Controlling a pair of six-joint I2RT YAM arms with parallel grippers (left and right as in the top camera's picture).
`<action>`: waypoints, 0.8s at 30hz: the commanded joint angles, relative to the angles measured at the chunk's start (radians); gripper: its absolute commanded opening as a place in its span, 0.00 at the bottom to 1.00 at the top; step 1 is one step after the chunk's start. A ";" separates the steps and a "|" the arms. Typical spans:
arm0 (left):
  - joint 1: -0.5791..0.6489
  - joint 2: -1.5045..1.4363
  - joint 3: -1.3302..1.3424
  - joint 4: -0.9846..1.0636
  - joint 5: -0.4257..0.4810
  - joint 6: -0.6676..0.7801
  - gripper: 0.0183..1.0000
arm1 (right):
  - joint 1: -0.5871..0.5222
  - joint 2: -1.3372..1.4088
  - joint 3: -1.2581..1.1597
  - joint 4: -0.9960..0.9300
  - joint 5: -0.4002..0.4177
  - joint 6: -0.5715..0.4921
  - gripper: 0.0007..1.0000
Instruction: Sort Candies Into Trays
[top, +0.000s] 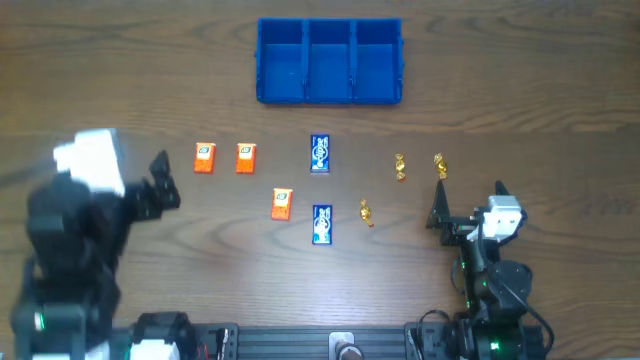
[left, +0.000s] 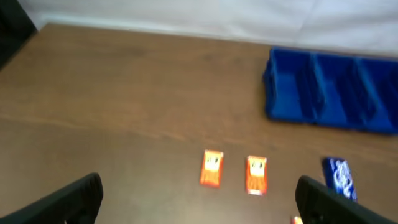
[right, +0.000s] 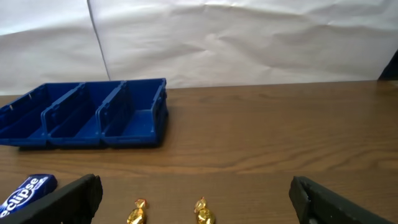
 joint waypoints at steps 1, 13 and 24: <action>-0.018 0.303 0.122 -0.059 0.031 0.026 0.97 | -0.007 -0.006 -0.001 -0.007 0.009 -0.013 1.00; -0.023 0.814 0.138 0.026 0.143 0.078 1.00 | -0.007 -0.006 -0.001 -0.007 0.008 -0.013 1.00; -0.036 1.034 0.137 0.090 0.136 0.123 1.00 | -0.007 -0.006 -0.001 -0.007 0.008 -0.013 1.00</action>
